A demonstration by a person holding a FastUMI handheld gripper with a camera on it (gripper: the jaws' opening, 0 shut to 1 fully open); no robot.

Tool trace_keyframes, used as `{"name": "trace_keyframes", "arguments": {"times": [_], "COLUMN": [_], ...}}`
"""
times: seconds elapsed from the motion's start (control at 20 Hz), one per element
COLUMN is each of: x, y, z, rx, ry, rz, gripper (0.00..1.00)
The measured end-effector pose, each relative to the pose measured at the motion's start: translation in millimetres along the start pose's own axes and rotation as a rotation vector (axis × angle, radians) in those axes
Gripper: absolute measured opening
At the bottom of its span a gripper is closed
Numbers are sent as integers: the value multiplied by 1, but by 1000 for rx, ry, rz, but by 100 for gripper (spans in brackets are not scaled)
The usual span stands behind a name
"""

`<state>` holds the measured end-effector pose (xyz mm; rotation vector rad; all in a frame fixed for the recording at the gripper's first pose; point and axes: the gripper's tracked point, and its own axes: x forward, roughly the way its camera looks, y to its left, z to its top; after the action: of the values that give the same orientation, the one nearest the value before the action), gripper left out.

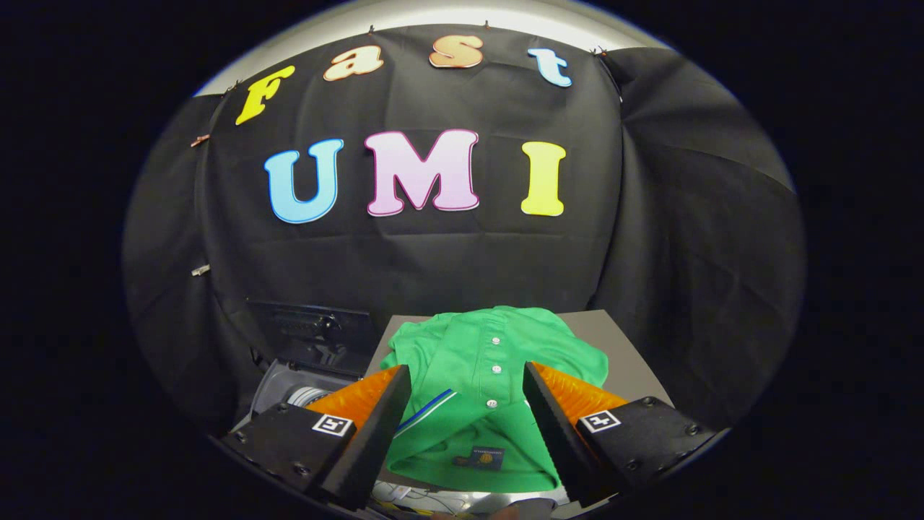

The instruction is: Put the clothes into the washing machine and then close the washing machine lid.

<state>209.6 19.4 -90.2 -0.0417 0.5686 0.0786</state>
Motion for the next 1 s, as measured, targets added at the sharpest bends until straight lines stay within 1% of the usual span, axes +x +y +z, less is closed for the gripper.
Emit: {"name": "trace_keyframes", "arguments": {"times": [0.1,0.3,0.4,0.5,0.55,0.6,0.65,0.7,0.75,0.8,0.85,0.9,0.95,1.0], "x": [21,58,72,85,92,91,95,93,94,92,90,87,95,85], "y": [2,-20,-31,-33,-34,-31,-28,-25,-26,-22,-18,-15,-13,-15], "z": [-1,-5,-13,-33,-50,-55,-50,-54,-56,-57,-60,-59,-66,-54], "rx": [-17,-52,-47,-30,-26,-6,38,63,54,31,25,10,36,50], "ry": [45,99,141,200,254,274,228,261,253,259,270,260,272,257], "rz": [-17,-113,-136,-132,-120,-83,-68,-65,-70,-51,-57,-41,-49,-49], "gripper": [98,99,99,99,99,98,91,84,76,75,61,47,32,18]}}
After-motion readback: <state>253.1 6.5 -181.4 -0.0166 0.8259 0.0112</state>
